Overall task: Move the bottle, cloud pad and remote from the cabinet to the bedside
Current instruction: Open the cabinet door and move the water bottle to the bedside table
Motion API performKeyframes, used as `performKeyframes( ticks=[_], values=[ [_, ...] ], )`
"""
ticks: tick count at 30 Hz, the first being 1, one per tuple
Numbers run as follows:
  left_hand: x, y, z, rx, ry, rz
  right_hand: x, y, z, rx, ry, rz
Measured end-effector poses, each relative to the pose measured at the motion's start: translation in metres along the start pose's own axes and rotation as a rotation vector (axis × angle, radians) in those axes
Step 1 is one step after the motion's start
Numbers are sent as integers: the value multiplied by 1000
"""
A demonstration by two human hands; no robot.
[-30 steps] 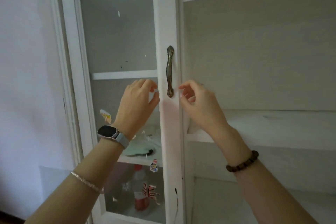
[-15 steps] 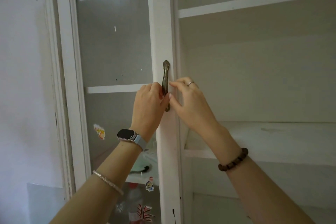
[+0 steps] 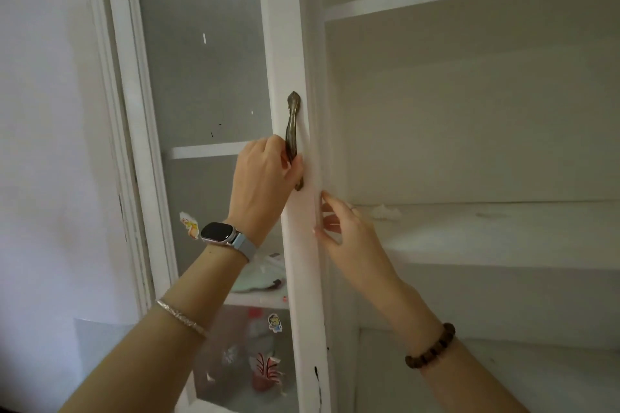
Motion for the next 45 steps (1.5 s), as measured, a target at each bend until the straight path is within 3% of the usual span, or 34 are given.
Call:
performKeyframes(
  ticks=[24, 32, 36, 45],
  values=[
    [78, -129, -10, -120, -53, 97, 76, 46, -122, -81, -164, 147],
    [112, -185, -29, -235, -70, 149, 85, 81, -169, -149, -373, 193],
    [123, -210, -51, -297, -95, 119, 85, 103, -193, -225, -489, 174],
    [145, -261, -111, -431, -178, -35, 71, 170, -256, -177, -689, -42]
  ],
)
Point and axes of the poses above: each hand's wrist, its own x-axis away from the middle knuckle, its own y-axis out of the palm, z = x × y, the point moved 9 cm from there along -x, towards the middle knuckle, and after that the axes turned 14 degrees about -z, right-handed, at the moved point
